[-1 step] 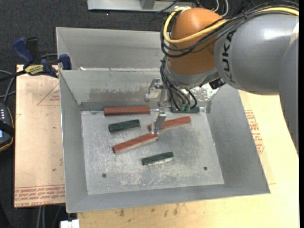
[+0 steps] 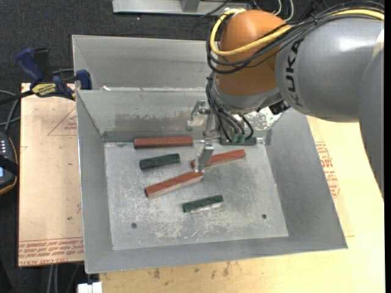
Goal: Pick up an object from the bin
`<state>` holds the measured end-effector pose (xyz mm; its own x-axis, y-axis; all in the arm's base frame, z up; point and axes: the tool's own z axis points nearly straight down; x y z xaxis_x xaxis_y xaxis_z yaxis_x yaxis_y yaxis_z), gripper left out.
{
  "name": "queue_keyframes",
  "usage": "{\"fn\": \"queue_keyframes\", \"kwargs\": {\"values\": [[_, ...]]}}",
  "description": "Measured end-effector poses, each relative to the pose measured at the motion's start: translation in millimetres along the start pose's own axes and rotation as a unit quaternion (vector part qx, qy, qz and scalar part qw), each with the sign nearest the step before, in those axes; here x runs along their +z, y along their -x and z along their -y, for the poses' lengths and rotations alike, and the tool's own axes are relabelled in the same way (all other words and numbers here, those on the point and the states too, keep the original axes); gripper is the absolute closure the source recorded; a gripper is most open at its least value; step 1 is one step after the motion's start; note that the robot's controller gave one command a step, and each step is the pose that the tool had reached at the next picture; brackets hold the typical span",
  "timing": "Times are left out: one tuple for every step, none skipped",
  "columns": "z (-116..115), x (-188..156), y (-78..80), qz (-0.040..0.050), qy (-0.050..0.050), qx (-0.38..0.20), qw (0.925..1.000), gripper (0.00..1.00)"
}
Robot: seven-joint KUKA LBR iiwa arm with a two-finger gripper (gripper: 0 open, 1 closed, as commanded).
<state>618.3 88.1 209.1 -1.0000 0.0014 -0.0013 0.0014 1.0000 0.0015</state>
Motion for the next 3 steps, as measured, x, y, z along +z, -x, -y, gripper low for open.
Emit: {"fn": "queue_keyframes", "kwargs": {"values": [[12.6, 109.8, -6.6, -0.0004, 0.000, -0.062, 0.9981, 1.00], [12.7, 109.8, -6.6, -0.0003, 0.000, -0.062, 0.9981, 1.00], [15.2, -26.0, -13.9, 0.0009, 0.000, -0.054, 0.9985, 1.00]]}}
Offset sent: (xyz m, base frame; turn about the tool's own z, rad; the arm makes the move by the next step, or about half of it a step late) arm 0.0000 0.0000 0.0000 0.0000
